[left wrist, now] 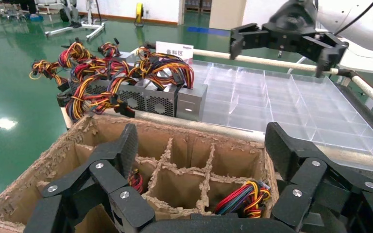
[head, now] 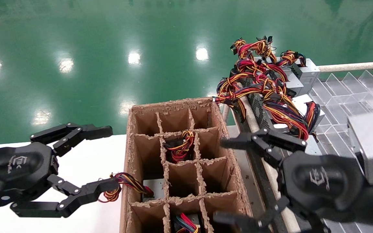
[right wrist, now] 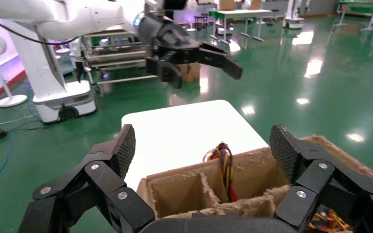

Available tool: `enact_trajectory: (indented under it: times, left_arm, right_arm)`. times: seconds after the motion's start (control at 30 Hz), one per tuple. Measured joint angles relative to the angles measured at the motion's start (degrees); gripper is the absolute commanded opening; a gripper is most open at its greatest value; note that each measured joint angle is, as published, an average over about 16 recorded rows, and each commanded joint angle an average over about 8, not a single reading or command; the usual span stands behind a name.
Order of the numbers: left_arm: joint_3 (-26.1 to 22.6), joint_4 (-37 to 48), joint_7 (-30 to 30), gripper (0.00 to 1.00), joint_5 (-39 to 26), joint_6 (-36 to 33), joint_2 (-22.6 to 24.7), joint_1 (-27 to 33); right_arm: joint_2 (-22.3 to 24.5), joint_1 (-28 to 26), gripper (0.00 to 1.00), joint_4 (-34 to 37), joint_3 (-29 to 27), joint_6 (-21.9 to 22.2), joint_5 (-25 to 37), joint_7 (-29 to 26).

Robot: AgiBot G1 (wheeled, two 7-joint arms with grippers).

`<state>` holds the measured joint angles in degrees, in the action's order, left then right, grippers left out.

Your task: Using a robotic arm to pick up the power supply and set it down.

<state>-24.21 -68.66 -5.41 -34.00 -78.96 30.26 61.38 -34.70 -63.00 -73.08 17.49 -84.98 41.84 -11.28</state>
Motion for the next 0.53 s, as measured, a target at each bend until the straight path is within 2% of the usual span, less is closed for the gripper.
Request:
enact_trajectory:
  times: [0.2,0.53]
  left_arm:
    - [0.0,0.0,0.0,1.00,0.0,0.0,0.0,0.0]
    - [0.0,0.0,0.0,1.00,0.0,0.0,0.0,0.0]
  right_arm:
    - [-0.4,2.1,1.00,-0.7,-2.1,-1.0,0.0,0.7]
    - [-0.5,2.4,1.00,-0.8,-2.5,-1.2,0.0,0.8]
